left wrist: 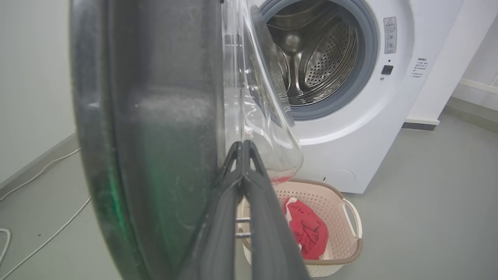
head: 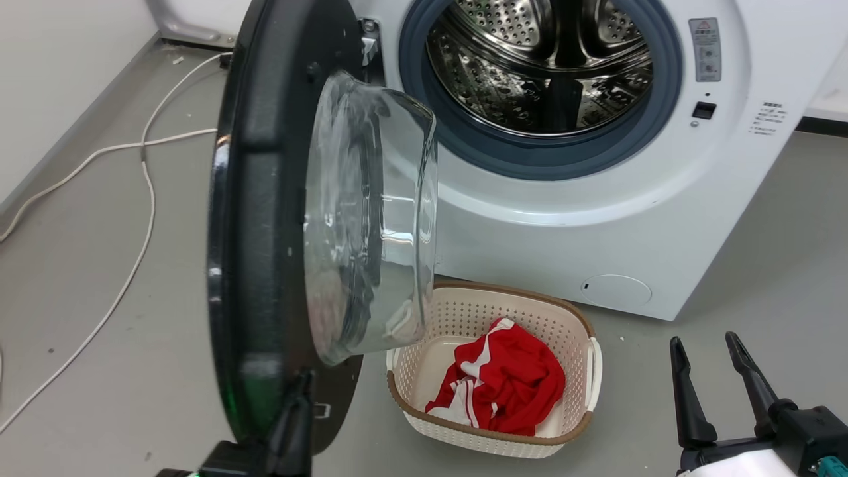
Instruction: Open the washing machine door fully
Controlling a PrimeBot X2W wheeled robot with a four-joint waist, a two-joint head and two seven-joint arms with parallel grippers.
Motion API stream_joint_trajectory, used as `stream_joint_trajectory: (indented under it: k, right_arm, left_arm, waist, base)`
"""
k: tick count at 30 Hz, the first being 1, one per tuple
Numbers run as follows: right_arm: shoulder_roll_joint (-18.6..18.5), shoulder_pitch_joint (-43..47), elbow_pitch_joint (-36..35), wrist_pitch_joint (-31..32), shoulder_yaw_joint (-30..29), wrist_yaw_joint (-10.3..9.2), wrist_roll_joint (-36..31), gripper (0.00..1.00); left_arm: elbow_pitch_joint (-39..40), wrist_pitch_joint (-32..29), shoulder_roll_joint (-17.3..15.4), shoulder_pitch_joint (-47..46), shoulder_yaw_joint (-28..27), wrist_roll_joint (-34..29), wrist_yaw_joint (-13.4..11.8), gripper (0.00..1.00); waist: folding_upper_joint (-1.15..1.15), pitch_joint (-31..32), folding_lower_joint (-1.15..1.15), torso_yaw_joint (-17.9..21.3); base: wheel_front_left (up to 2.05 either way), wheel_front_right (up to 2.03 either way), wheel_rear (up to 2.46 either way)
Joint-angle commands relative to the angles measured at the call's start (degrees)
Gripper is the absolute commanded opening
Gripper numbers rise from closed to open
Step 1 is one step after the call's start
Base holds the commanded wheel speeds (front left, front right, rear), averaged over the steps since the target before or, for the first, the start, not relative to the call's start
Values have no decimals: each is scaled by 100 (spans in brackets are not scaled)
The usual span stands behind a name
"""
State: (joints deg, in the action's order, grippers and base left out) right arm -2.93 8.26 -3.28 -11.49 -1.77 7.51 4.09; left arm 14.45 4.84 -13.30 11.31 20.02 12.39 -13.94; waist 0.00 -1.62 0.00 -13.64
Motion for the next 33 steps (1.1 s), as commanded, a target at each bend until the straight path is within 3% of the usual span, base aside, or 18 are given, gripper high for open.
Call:
stream_joint_trajectory:
  k: [1,8,16,25,33]
  right_arm:
    - [11,-39,-14,7,2,-4,-4,100]
    - [11,-59,-35,9,3,-4,6,100]
    - [12,-141,-40,57,2,-4,-22,100]
    - [11,-237,-67,120,-25,-4,-102,100]
    - [12,-372,-77,122,-15,-4,-135,100]
  left_arm:
    - [-53,56,-45,-75,-142,54,-72,0]
    - [-168,248,-175,-126,-723,310,-252,0]
    - [-488,402,-318,-357,-1400,789,-260,0]
    - [-1466,723,-499,-930,-2042,1438,113,0]
    - [-2422,974,-717,-1654,-2486,1631,411,0]
  waist:
    - [0,-27,0,-40]
    - [0,-85,0,-86]
    - [0,-196,0,-69]
    - [0,-362,0,-32]
    - [0,-583,0,-50]
  base:
    - [0,0,0]
    - [0,0,0]
    - [0,0,0]
    - [0,0,0]
    - [0,0,0]
